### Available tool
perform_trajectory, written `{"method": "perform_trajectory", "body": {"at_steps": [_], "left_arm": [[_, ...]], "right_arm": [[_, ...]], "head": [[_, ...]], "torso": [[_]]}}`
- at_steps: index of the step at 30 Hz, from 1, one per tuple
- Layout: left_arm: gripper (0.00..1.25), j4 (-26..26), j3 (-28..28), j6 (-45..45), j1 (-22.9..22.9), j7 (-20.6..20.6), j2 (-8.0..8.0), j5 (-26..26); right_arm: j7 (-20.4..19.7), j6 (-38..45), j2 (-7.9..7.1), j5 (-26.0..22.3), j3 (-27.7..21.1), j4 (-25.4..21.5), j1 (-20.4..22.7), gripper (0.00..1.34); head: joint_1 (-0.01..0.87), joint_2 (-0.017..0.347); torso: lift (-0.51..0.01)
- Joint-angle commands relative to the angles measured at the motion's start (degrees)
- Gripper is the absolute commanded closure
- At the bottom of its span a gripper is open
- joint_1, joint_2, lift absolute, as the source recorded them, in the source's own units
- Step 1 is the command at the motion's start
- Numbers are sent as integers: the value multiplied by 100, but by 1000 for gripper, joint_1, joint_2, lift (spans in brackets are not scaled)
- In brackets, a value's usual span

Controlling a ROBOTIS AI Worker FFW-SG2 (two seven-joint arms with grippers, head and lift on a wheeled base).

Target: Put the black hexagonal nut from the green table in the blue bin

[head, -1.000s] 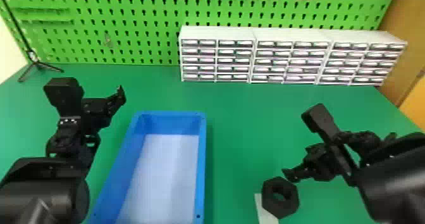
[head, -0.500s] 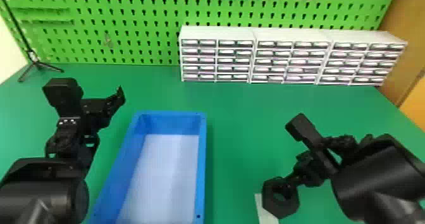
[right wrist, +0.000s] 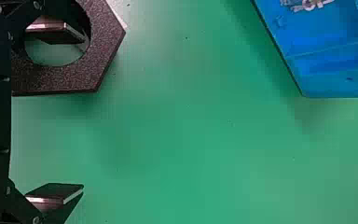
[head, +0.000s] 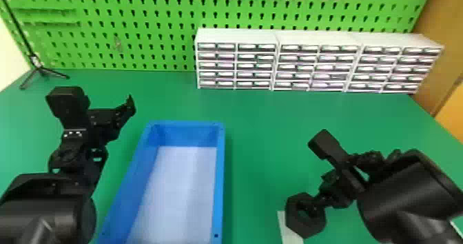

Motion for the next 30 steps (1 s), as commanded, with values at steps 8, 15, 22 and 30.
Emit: {"method": "perform_trajectory", "body": {"at_steps": [8,15,22,30], "left_arm": [[213,3,0,0,-3,0,0,5],[213,3,8,0,6,0,0,14],[213,3,17,0,15,0,0,14],[213,-6,17,0,15,0,0,14]], "right_arm": [[1,-113,28,26,44,190,-46,171],[10,-113,28,34,44,190,-46,252],[27,-105,19,34,0,181,-37,650],[36,-52,19,122,-18,128,-20,947]], "head": [[683,28],[683,28],[683,28],[683,28]], "torso": [[-96],[-96],[-96],[-96]]}}
